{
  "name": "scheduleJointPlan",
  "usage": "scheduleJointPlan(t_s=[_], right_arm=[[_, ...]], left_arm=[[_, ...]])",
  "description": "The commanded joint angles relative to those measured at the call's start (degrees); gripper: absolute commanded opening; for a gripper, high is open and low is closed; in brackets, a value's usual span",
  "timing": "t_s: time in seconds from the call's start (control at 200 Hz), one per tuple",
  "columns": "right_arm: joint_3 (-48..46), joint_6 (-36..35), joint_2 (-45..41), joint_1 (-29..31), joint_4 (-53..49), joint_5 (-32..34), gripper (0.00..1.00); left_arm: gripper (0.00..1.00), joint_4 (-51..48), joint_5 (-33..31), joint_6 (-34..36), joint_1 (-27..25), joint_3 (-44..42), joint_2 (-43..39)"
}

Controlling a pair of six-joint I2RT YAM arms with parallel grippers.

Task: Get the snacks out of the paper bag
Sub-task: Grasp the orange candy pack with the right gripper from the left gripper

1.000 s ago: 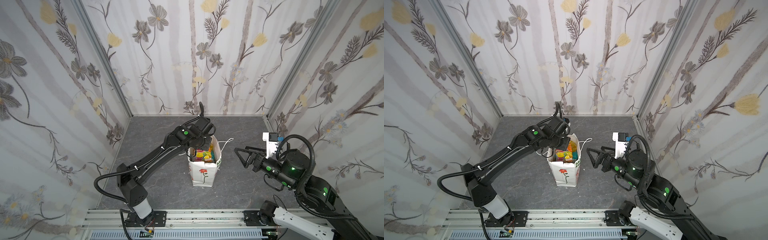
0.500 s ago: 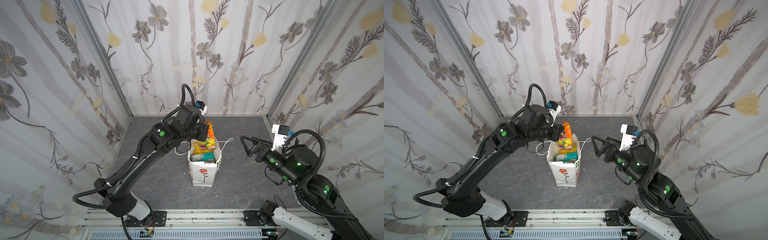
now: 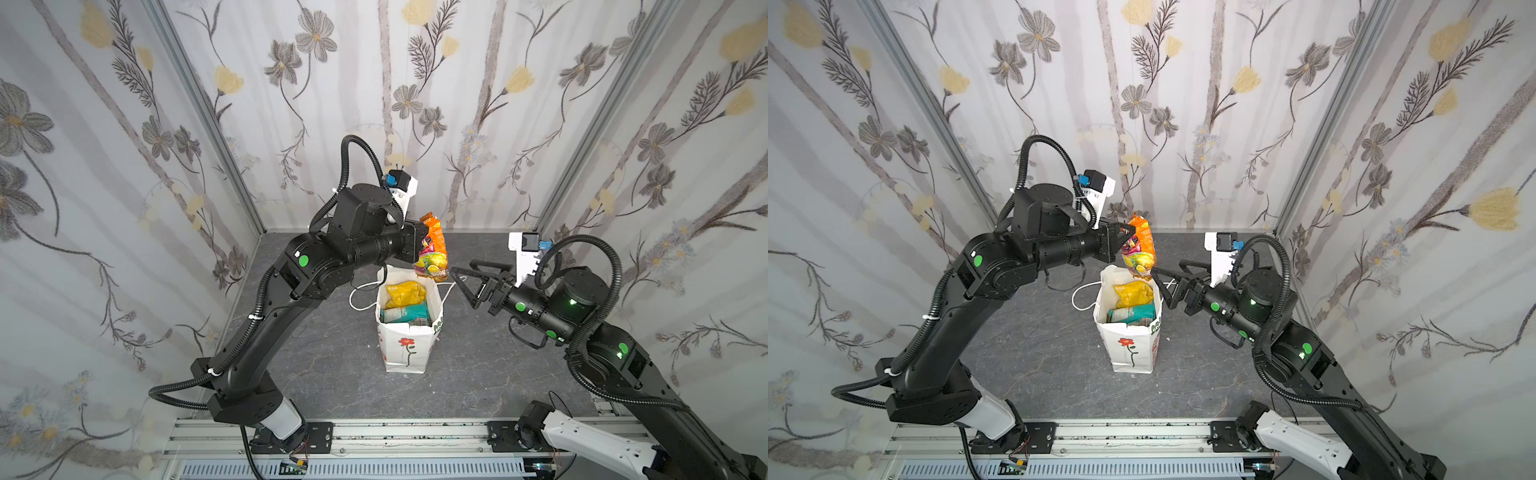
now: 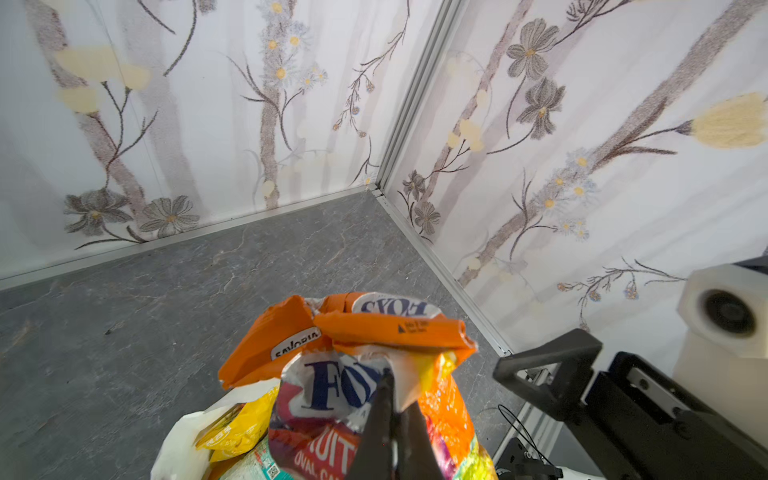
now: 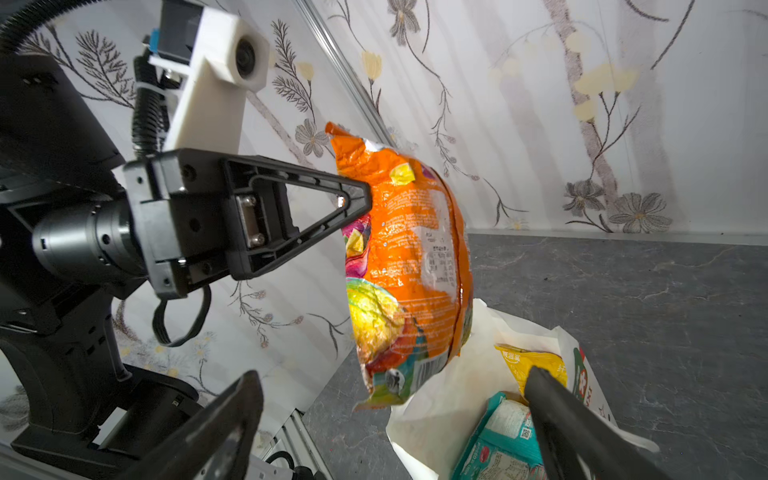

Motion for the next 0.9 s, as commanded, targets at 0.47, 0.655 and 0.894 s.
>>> scheduleJointPlan(t_s=[0.47,0.655,0.894], right_arm=[[0.5,-0.8,6.8,0.2,6.8,-1.0,0.61],[-1.2,0.5,6.5,0.2,9.0,-1.4,0.38],[-2.0,1.0,5.7,0.1,10.1,-1.1,0.12]], left_arm=[[0.0,-1.0,0.5,-0.4,-3.1,7.6,4.7],[0.0,-0.8,0.4,-0.6,-3.5,7.6,4.9],[0.06,-0.6,0.4,-0.4,-3.6,7.6,4.6]])
